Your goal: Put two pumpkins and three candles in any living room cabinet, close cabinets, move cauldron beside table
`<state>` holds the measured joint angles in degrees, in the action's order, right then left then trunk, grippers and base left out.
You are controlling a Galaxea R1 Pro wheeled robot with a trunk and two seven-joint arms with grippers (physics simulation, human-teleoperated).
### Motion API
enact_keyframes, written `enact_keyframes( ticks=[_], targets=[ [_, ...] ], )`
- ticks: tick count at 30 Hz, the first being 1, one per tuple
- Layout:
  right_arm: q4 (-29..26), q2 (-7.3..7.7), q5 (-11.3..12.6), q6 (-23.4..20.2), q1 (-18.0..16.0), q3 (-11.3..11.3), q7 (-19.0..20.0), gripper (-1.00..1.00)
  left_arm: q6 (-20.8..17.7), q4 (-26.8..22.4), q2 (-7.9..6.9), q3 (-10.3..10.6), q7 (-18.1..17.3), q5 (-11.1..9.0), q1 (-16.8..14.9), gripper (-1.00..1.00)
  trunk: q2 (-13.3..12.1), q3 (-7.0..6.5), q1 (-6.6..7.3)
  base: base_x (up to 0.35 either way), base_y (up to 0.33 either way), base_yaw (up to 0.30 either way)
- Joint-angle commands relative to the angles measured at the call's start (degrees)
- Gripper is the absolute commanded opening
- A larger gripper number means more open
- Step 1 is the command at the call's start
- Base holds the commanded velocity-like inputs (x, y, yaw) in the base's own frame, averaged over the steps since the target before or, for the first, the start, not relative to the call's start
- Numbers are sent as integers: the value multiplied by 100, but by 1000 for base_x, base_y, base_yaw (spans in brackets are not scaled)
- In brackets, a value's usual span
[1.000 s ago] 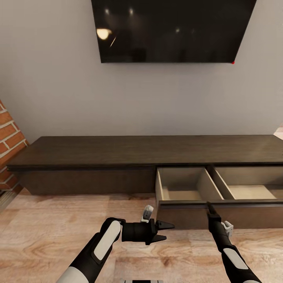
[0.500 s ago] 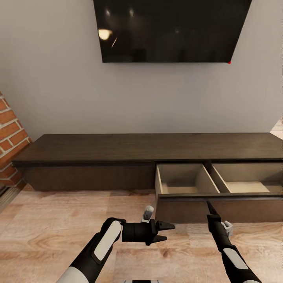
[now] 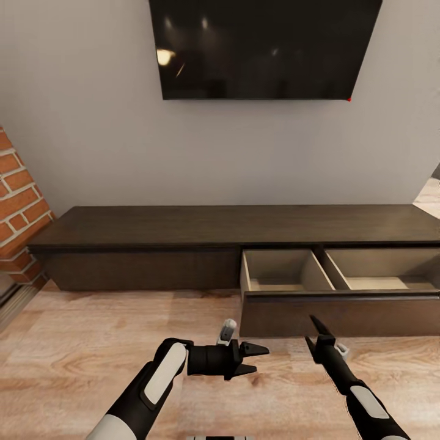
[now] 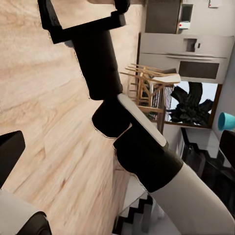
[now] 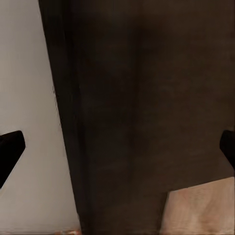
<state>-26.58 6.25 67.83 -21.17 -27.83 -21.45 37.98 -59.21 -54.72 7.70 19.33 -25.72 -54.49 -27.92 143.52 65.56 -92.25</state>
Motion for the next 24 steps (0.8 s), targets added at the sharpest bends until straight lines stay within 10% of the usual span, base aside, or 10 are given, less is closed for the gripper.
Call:
enact_keyframes(
  ticks=[1,6,10,13,17,24],
  targets=[
    [4,33,40,-170,-3,-11,-5,100,-14,2,-4,-9,-42,42,-3,100,0,-18,3,-4,0,0],
    [80,136,16,-897,127,-5,-443,100,-20,9,-34,-43,-29,50,-3,100,-7,-129,16,-1,0,0],
    [122,491,8,-1135,542,-2,-829,100,-28,37,-91,-521,39,97,-3,100,-12,-218,27,0,0,0],
    [130,743,-102,-1175,695,12,-874,100,-13,149,-455,-736,401,92,-3,100,-16,-284,34,0,0,0],
    [116,848,-931,-1150,988,9,-835,100,69,353,-746,-1012,974,95,-3,100,-21,-373,45,0,0,0],
    [95,776,-2008,-1117,1083,136,-655,100,1022,1312,-772,-1090,2462,137,-3,100,-100,-520,97,0,0,0]
  ],
)
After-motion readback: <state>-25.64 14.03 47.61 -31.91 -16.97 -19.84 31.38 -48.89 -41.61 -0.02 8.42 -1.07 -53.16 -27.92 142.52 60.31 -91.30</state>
